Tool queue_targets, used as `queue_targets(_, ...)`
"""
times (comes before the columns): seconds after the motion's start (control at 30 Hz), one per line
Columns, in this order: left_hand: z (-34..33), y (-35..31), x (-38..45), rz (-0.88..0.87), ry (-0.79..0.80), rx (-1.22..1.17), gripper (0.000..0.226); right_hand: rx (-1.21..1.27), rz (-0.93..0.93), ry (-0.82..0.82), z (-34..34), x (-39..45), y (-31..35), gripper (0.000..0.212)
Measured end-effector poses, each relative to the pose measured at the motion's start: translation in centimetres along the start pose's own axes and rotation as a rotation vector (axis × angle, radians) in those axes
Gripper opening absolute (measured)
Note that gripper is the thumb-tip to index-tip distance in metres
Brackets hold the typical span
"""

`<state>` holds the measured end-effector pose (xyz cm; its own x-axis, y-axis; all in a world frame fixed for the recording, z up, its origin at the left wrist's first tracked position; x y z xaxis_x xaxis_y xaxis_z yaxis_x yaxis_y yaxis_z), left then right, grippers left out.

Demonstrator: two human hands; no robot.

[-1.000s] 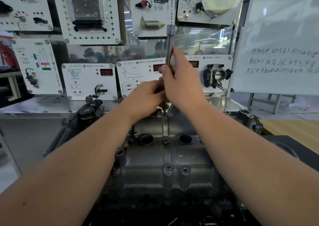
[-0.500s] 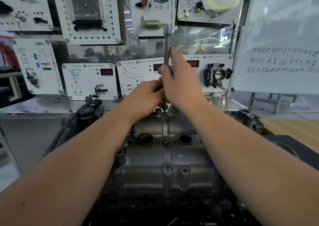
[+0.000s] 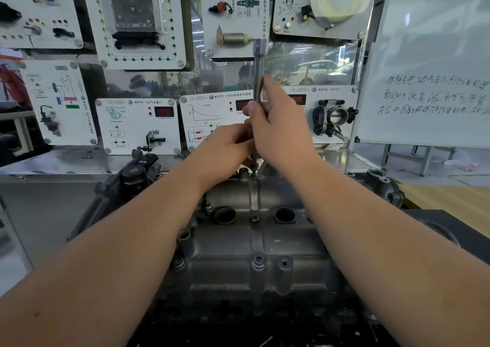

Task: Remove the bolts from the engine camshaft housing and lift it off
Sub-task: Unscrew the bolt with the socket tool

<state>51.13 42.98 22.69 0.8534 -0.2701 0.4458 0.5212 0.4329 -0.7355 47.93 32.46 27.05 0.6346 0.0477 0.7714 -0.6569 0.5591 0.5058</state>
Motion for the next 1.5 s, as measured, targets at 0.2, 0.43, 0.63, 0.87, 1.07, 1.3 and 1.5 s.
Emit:
queue_targets(0.2,0.08,-0.59,-0.08,-0.032,0.003,0.043,0.021,-0.026,0.051,-0.042,0.26,-0.10,0.55,0.035)
queue_targets(0.43,0.11,0.08,0.17,0.006,-0.024,0.046,0.023,-0.114,0.060,-0.051,0.53,0.27,0.35,0.020)
queue_targets(0.63,0.26,-0.36,-0.10,-0.018,-0.019,0.081,0.016,-0.015,0.026,-0.032,0.16,-0.07,0.14,0.048)
queue_targets(0.87,0.19,-0.63,-0.24,0.005,-0.016,0.042,0.038,-0.072,0.069,-0.084,0.55,0.07,0.40,0.021)
queue_targets(1.07,0.06,-0.48,-0.35,-0.004,-0.023,0.084,0.023,-0.102,0.050,-0.034,0.13,0.17,0.26,0.021)
queue_targets(1.3,0.12,-0.76,-0.21,-0.019,-0.008,0.115,0.026,-0.018,0.110,-0.094,0.57,-0.37,0.78,0.047)
queue_targets(1.5,0.04,-0.51,-0.16,-0.024,-0.012,0.079,0.035,-0.129,0.106,-0.071,0.44,0.04,0.68,0.025)
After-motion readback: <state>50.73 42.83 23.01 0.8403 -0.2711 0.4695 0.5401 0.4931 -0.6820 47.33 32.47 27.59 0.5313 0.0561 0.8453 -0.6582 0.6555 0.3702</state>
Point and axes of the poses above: each hand's wrist, its own x-axis towards the middle knuckle, its own z-axis out of the back of the hand, y = z × x, the point moved 8 cm from there along x, towards the middle knuckle, and after that the axes turned 5 degrees about z, right-handed, at the moved point
